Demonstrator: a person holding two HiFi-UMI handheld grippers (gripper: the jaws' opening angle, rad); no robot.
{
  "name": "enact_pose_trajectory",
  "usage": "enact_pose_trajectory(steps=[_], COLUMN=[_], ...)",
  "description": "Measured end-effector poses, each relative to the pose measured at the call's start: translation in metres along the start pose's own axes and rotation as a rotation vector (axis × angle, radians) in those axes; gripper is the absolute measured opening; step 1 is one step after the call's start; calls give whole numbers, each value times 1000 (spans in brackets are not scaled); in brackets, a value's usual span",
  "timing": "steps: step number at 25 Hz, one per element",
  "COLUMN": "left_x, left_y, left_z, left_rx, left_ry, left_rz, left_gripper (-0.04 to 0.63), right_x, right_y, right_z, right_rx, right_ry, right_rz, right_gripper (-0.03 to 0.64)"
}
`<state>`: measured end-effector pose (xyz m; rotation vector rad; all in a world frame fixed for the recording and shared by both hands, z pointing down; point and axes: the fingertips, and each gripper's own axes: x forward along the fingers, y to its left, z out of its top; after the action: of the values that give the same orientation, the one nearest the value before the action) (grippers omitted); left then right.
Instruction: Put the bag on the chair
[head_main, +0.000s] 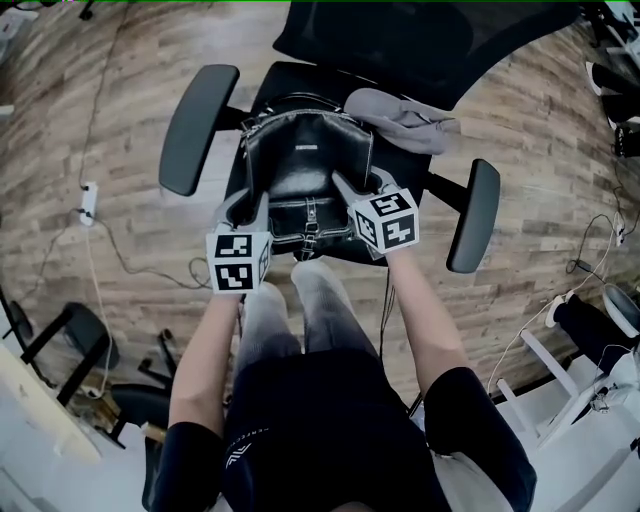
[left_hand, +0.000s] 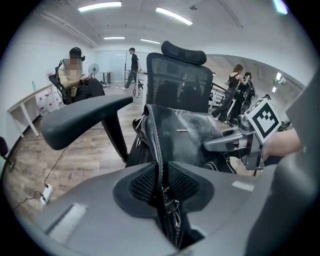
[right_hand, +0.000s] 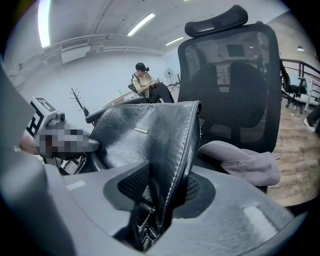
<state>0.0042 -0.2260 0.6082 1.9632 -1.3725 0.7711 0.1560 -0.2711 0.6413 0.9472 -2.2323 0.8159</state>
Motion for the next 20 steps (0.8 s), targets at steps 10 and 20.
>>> enact_pose_trajectory(steps=[10, 20], left_x=[5, 3], left_y=[1, 1], left_z=[2, 9], left_rx=[16, 37], left_ry=[8, -12], left_rz=[28, 6], left_gripper=[98, 127], right_x=[0, -23], right_y=[-10, -22], right_z=[-8, -18], right_rx=[54, 105], right_ry=[52, 38], right_rz=[-40, -158], right_gripper=[224, 238])
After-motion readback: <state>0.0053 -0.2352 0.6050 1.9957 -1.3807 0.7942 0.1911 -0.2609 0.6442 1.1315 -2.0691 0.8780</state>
